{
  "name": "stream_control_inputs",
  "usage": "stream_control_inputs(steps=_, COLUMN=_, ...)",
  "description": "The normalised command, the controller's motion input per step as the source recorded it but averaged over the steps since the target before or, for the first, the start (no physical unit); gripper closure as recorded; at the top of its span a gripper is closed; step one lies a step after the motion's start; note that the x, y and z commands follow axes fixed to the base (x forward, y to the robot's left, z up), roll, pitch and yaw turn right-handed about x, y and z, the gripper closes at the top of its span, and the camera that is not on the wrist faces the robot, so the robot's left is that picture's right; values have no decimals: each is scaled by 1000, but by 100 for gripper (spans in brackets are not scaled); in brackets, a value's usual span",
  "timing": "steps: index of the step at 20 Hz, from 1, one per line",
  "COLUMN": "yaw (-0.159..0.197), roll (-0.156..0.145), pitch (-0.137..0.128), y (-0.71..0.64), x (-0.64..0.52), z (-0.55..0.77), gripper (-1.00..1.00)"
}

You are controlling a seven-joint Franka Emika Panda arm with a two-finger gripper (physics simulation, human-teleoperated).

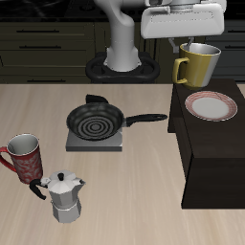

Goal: Place the white and yellow mug on the plate

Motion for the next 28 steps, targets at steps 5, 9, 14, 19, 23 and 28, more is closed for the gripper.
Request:
stream_control_inputs(steps=5, yaw=6, roll=19, pitch=20, y=369, x=-147, z=-5, gripper=100)
stream_control_inputs(steps=9, yaw=41, roll=-4, pitch=-5, y=431, x=-143, z=17, gripper=100)
stream_control_inputs(steps=14, yaw=28, roll=-69, pitch=24, y=234, x=72, z=-24, gripper=100)
stream_control_inputs(steps=19, yaw=43, roll=-25, pitch=-14, y=301, x=154, z=98, gripper=100)
stream_control_inputs(steps=23, yaw=22, roll=-12, pitch=-11, y=215, x=78, z=33, gripper=100)
stream_control_inputs(steps=28, yaw=23, roll=-10, pitch=-14, y=-73, x=87, z=-32, gripper=100)
